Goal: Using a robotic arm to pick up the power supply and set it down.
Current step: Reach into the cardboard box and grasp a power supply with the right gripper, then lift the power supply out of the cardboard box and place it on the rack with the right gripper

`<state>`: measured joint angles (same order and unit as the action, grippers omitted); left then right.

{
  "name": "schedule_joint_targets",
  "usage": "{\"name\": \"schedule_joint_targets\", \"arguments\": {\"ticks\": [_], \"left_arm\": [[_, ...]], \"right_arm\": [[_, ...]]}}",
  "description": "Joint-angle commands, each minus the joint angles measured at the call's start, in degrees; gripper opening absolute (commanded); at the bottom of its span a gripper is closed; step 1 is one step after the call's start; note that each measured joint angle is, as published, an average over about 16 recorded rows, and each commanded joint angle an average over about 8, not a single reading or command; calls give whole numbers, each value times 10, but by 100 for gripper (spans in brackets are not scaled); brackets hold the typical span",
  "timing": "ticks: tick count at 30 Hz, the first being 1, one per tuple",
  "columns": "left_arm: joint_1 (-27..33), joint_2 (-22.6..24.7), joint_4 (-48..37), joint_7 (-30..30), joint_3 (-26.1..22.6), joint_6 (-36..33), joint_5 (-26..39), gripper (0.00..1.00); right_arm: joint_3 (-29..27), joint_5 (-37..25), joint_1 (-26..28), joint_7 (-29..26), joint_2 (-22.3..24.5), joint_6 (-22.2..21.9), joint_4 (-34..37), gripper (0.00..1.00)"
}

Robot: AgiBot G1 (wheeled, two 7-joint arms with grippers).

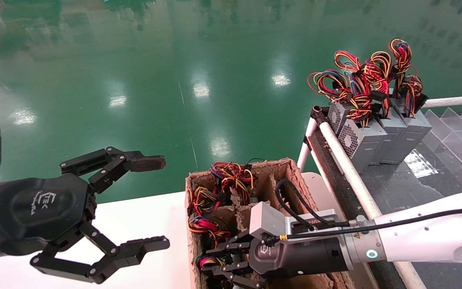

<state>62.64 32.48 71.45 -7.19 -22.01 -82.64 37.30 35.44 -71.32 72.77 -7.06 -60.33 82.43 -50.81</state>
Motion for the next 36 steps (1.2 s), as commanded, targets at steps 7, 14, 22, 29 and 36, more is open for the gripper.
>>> {"name": "schedule_joint_targets", "arguments": {"ticks": [7, 14, 22, 29, 36], "left_arm": [[0, 0, 0, 0, 0, 0, 0, 100], [0, 0, 0, 0, 0, 0, 0, 100], [0, 0, 0, 0, 0, 0, 0, 100], [0, 0, 0, 0, 0, 0, 0, 100], [0, 0, 0, 0, 0, 0, 0, 100]], "right_arm": [[-9, 16, -2, 16, 1, 6, 7, 0], [-32, 48, -9, 20, 26, 12, -25, 0], [-79, 111, -16, 11, 78, 12, -81, 0], [-135, 183, -17, 4, 138, 18, -115, 0], [-193, 242, -8, 13, 208, 30, -116, 0]]}}
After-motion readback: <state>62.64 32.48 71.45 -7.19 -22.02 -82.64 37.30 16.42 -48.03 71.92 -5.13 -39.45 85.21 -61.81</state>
